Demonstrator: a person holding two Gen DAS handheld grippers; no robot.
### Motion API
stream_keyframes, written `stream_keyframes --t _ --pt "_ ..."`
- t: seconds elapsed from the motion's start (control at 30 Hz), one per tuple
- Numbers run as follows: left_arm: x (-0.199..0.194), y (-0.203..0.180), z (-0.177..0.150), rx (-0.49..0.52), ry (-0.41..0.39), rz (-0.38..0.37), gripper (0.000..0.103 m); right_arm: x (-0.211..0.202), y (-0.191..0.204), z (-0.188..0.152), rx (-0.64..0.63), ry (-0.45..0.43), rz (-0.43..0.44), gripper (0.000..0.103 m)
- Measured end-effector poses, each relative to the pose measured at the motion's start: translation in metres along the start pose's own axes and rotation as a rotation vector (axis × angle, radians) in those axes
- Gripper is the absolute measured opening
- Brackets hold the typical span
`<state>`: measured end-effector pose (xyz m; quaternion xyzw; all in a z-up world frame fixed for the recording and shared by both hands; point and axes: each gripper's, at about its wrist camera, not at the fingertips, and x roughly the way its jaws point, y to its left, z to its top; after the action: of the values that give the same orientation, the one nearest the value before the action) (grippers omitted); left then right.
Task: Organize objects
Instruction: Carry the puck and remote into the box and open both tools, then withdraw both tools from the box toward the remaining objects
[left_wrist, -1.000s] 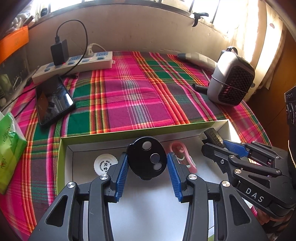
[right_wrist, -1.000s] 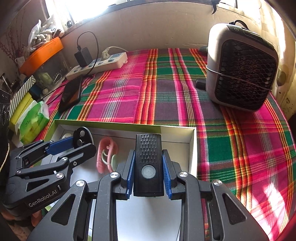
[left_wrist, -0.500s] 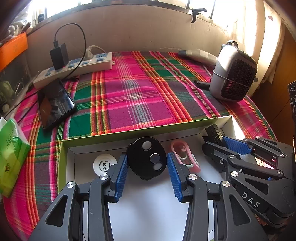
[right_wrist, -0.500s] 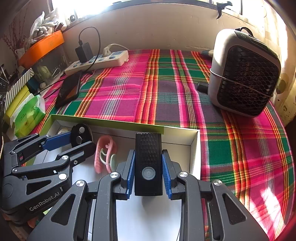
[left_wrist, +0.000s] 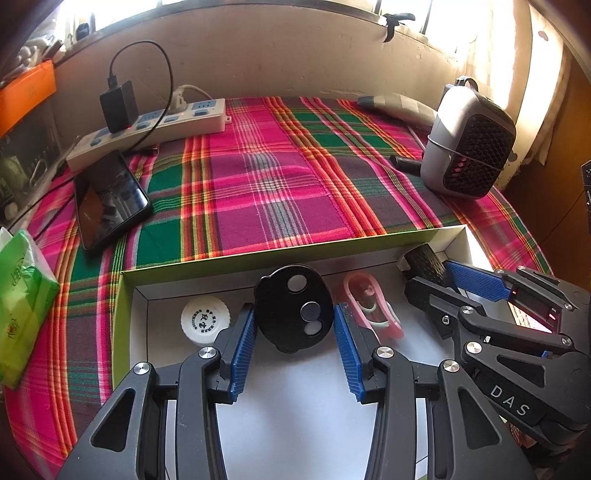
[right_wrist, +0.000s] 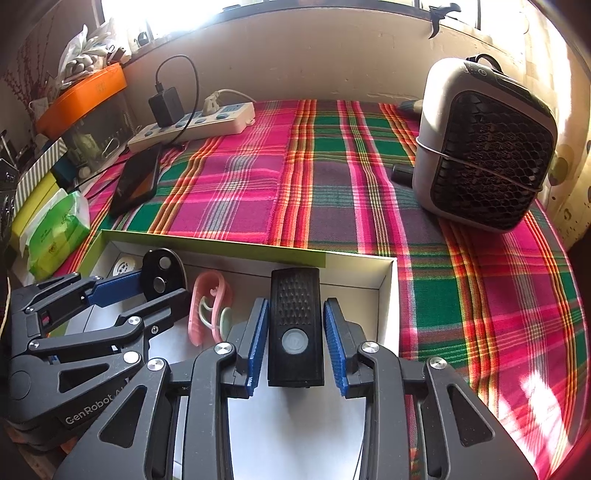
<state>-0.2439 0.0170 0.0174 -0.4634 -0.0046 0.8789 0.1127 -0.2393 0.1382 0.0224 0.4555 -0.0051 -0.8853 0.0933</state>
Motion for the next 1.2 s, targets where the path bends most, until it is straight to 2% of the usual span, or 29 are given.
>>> stream_keyframes --t 0.2,0.63,0.77,1.2 --pt "-0.003 0.001 -0.002 -0.006 -0.003 0.002 0.041 -0.001 0.001 -0.001 -0.001 -0.003 0.001 0.043" --pt "-0.029 -0.001 -0.011 -0.018 -0.043 -0.017 0.041 -0.02 -0.001 -0.009 0.016 -0.039 -0.007 0.045" --pt "-0.04 -0.001 -0.015 -0.025 -0.06 -0.018 0.041 -0.028 0.0 -0.013 0.024 -0.057 -0.004 0.051" --pt "-0.072 -0.004 -0.037 -0.027 -0.106 -0.033 0.041 -0.059 0.004 -0.026 0.041 -0.13 0.019 0.051"
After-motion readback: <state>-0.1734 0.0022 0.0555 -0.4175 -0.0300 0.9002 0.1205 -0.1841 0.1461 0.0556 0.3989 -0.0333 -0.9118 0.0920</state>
